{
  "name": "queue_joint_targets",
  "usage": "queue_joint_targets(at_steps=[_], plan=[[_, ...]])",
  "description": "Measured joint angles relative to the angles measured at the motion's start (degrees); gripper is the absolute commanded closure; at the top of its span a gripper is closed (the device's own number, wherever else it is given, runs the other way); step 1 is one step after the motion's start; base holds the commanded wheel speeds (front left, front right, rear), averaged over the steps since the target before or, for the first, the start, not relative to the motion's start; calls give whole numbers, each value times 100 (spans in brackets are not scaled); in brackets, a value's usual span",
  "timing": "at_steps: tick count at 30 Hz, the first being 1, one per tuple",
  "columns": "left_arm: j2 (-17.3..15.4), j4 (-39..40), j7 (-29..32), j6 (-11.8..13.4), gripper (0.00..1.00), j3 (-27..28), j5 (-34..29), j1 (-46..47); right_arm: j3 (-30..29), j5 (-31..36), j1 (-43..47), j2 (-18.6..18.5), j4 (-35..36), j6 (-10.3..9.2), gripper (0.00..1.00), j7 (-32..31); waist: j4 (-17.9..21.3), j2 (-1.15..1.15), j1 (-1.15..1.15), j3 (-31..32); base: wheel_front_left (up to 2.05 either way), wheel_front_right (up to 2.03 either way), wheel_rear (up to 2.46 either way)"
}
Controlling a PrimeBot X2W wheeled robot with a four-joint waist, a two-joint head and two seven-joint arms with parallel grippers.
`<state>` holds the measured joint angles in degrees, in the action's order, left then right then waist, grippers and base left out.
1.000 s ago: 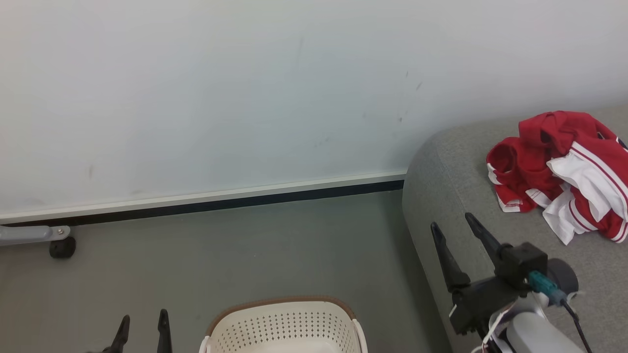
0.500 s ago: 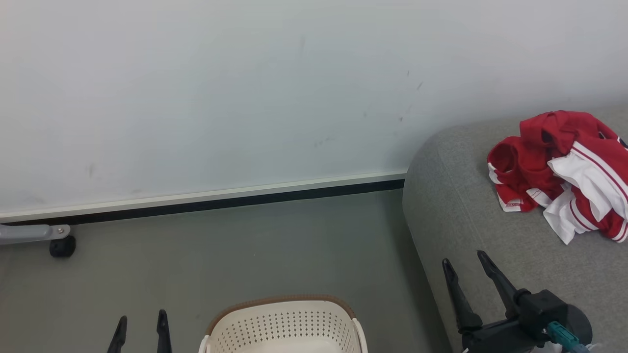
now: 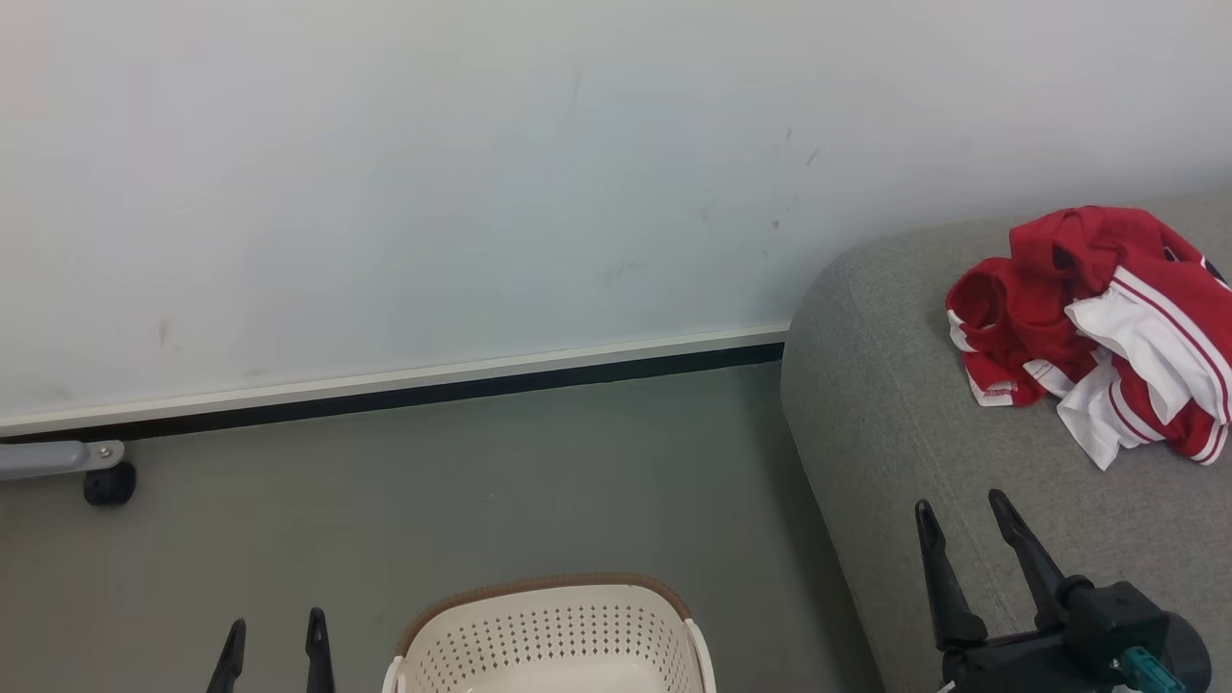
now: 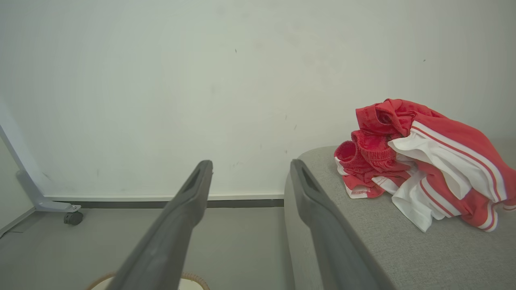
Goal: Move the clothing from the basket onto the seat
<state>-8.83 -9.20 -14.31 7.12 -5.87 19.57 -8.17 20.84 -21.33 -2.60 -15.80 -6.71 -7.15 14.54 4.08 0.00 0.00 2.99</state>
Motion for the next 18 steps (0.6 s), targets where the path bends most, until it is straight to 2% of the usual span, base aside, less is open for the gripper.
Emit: queue_joint_targets(at_steps=[7,8,18], plan=[[1,27,0,0,0,14,-26,-44,-186,135,114,68,109,0,0,1,-28,0,0,6,0,0,0],[29,-66,8,-5,100,4,-31,-69,-163,141,146,113,23,2,100,-12,-33,0,0,7,0,0,0],[135,-330,126,-65,100,23,234,-149,-264,-135,363,270,-253,63,100,-143,-50,0,0,-11,0,0,0]])
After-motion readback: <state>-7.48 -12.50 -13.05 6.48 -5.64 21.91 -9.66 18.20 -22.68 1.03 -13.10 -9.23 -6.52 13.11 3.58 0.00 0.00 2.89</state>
